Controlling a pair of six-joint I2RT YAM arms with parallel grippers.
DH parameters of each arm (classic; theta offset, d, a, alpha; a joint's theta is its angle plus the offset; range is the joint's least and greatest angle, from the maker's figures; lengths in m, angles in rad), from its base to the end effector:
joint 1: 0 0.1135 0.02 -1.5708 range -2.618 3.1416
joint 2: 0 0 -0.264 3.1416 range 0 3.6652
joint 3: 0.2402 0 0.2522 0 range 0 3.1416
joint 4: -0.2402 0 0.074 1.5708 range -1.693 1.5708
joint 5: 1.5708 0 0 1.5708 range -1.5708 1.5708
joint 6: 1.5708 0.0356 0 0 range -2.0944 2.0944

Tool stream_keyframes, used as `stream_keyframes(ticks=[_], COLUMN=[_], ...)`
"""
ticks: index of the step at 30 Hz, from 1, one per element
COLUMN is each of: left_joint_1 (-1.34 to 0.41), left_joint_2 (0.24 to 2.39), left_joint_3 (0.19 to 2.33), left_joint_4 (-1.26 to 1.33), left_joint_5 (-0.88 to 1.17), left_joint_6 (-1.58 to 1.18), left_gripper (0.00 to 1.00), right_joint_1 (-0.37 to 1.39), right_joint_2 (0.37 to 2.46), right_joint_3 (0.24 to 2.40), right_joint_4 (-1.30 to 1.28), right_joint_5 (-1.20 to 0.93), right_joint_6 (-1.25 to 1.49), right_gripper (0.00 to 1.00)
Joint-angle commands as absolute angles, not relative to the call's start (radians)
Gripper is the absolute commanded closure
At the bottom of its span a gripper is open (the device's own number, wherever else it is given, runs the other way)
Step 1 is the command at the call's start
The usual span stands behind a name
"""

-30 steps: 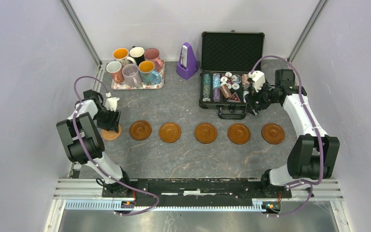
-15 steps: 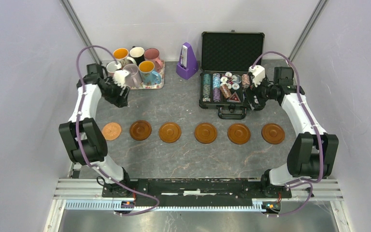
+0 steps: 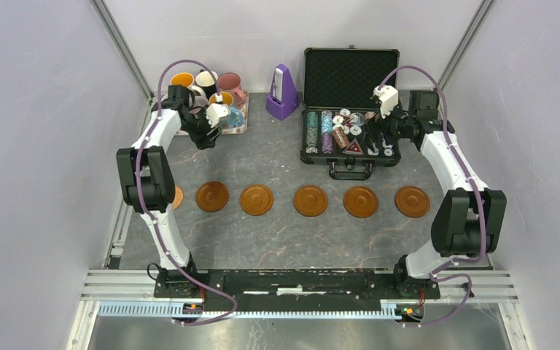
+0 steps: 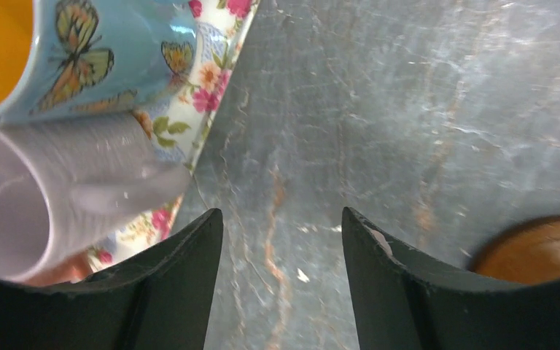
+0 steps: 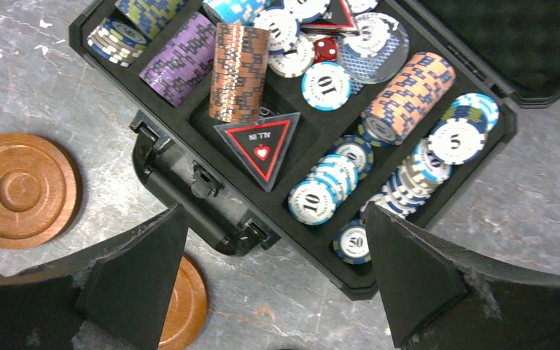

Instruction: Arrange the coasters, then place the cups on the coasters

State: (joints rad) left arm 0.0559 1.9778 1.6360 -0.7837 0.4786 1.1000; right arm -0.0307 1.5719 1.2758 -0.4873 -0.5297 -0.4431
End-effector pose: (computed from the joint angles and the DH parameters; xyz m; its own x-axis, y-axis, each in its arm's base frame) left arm 0.4211 0.0071 0.2351 -0.2764 0.7768 -0.5658 0.8704 0.4520 0.1953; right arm 0.3467 0.0073 0.2895 -0.4952 -0.3549 -0.7930 -0.6017 0.7985 0.0184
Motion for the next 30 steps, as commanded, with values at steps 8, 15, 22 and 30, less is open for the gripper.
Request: stream_keyframes(ticks=[8,15,22,30], left_joint_1=[-0.049,-0.056,-0.07,-0.105], left_joint_2=[2.123,2.225,2.281,2.286], left_joint_3=[1.638,1.711,1.714,1.689], left_joint_4=[-0.439,-0.427,-0.426,-0.516], left_joint_5=[0.348,0.305,0.268,0.263], left_joint_6=[1.258,1.344,1.399,1.497], left_gripper=[0.38,0.44,0.52,0.85], right_joint_1=[-0.028,-0.028,-0.028,-0.029], right_joint_2=[1.561,1.532,1.589,1.602], right_joint_3=[1.301,1.268,1.299,1.314], right_joint_4=[-0.525,-0.503,-0.528,-0.541], right_joint_5=[-0.482,-0.455,-0.454,-0.444], right_joint_6=[-0.535,-0.548,-0.552,-0.56], right_gripper=[0.02,0.02,0.02,0.02])
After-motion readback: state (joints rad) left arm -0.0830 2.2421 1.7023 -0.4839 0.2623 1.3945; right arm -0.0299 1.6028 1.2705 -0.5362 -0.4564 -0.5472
